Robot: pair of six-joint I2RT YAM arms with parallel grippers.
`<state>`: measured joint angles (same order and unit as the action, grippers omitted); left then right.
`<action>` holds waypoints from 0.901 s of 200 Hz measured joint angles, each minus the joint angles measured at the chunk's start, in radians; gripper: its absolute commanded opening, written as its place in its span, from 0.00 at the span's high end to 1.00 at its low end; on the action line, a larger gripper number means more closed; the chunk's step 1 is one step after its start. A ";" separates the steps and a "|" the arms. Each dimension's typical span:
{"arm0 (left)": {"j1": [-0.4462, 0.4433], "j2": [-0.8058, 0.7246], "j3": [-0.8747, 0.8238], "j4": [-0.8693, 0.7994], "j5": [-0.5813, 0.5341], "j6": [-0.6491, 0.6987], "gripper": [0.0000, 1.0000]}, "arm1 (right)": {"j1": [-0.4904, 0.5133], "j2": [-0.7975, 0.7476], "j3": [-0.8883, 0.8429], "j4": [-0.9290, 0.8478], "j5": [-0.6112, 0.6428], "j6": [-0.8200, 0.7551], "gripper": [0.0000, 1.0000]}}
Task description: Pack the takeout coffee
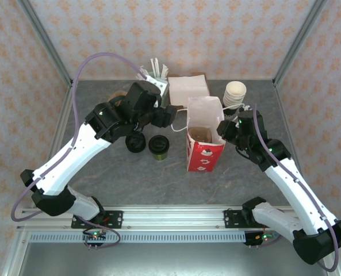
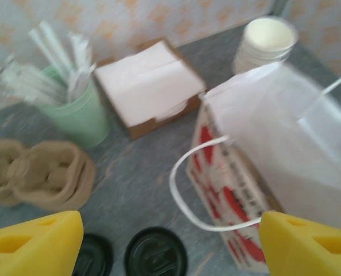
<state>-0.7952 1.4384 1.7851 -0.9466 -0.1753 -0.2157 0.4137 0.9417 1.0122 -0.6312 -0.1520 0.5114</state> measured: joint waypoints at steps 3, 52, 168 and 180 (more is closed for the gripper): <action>0.003 -0.015 -0.034 0.008 -0.012 -0.006 0.18 | 0.000 0.000 0.000 -0.001 0.000 0.003 0.59; 0.006 -0.244 -0.526 0.156 -0.054 -0.057 0.16 | -0.003 -0.021 0.002 -0.018 0.006 -0.046 0.49; 0.006 -0.265 -0.945 0.578 -0.001 -0.098 0.16 | -0.007 -0.014 0.012 -0.024 -0.031 -0.089 0.47; 0.006 -0.241 -0.945 0.593 0.010 -0.100 0.16 | -0.007 -0.011 0.012 -0.022 -0.032 -0.089 0.47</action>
<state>-0.7891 1.1976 0.8406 -0.3538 -0.1650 -0.3153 0.4068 0.9306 1.0241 -0.6533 -0.1837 0.4221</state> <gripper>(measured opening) 0.844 0.533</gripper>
